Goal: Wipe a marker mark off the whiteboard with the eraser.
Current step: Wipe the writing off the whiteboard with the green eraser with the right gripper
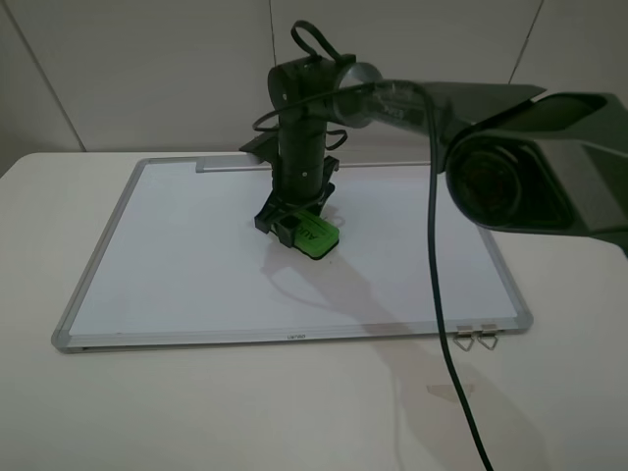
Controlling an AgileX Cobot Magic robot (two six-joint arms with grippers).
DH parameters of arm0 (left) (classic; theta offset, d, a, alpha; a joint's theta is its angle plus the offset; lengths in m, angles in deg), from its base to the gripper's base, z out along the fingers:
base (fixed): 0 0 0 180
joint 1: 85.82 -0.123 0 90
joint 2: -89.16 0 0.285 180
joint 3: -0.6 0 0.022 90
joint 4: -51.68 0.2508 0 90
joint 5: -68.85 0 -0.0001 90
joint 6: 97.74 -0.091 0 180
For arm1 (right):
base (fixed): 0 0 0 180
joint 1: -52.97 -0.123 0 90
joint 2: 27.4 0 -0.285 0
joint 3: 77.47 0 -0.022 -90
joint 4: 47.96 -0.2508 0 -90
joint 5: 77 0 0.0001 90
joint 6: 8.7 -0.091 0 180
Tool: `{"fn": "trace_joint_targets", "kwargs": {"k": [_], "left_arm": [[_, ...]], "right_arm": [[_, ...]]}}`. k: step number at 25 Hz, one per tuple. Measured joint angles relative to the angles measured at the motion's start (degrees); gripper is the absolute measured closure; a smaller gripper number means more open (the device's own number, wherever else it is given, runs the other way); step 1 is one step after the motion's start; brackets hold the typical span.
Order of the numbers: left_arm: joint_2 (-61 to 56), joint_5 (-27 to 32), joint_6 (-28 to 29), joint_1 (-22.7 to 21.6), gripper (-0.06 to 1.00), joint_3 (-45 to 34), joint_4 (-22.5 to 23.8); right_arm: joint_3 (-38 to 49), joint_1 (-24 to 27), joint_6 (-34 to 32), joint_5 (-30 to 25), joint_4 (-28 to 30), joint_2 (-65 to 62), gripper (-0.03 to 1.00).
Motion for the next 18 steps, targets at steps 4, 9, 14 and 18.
{"fn": "trace_joint_targets", "kwargs": {"k": [4,9,14,18], "left_arm": [[0.0,0.0,0.0,0.0,0.26,0.0,0.0],[0.0,0.0,0.0,0.0,0.26,0.0,0.0],[0.0,0.0,0.0,0.0,0.26,0.0,0.0],[0.0,0.0,0.0,0.0,0.26,0.0,0.0]], "right_arm": [[-0.3,0.1,0.0,-0.1,0.3,0.8,0.37],[-0.6,3.4,0.0,1.3,0.2,1.0,0.37],[-0.7,9.2,0.0,2.5,0.1,1.2,0.37],[-0.7,12.8,-0.2,2.8,-0.1,1.2,0.37]]}}
